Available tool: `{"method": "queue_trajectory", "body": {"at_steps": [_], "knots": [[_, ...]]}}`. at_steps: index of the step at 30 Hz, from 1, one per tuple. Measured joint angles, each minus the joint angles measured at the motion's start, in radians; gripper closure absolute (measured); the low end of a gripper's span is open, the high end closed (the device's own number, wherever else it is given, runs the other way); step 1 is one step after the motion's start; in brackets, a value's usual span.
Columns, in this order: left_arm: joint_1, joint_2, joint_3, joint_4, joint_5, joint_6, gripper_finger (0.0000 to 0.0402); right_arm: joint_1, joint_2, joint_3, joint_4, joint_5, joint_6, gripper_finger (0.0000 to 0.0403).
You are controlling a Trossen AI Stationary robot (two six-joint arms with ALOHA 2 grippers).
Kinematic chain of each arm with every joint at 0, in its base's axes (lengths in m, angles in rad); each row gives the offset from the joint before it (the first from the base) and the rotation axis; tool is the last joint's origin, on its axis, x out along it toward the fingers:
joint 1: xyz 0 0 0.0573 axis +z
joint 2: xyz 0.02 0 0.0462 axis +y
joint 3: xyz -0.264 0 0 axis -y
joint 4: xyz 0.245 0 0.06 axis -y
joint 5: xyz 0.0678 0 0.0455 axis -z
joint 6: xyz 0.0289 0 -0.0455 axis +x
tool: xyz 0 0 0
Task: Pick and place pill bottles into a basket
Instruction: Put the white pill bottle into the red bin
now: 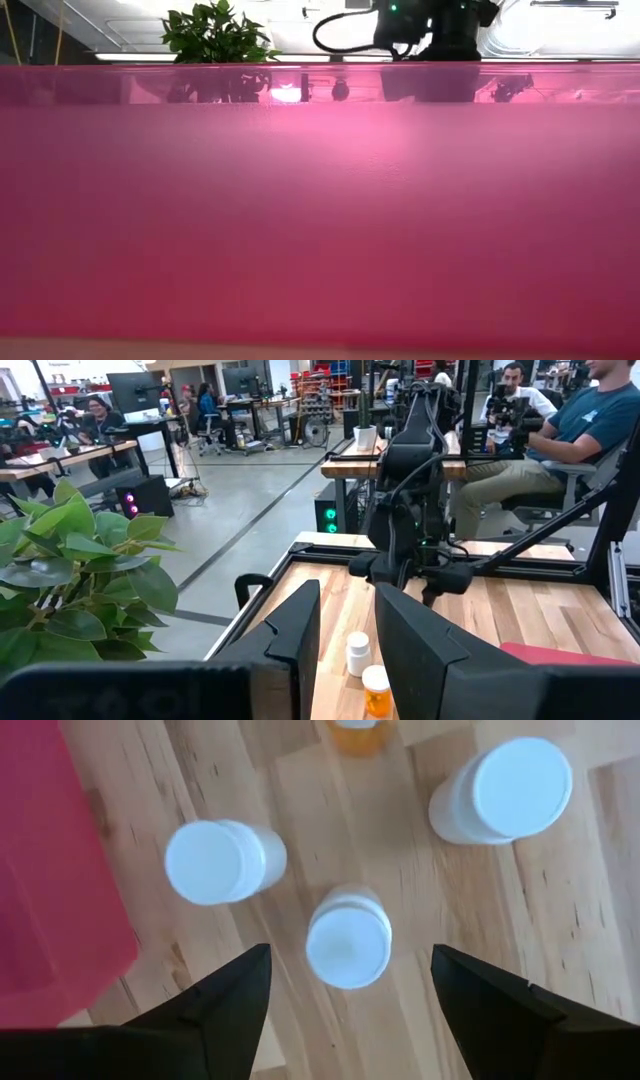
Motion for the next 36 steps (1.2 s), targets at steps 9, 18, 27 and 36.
{"method": "queue_trajectory", "body": {"at_steps": [9,18,27,36], "knots": [[0.0,0.0,0.0,0.0,0.0,0.0,0.0268,-0.01,0.0,-0.011,0.031,-0.008,0.003,0.0137],[0.0,0.0,0.0,0.0,0.0,0.0,0.0268,-0.01,0.0,-0.011,0.032,-0.007,0.007,0.0137],[0.0,0.0,0.0,0.0,0.0,0.0,0.0268,-0.01,0.008,-0.011,0.029,0.007,0.023,0.0137],[0.0,0.0,0.0,0.0,0.001,0.0,0.0268,-0.012,0.029,-0.01,0.031,0.002,0.037,0.0137]]}}
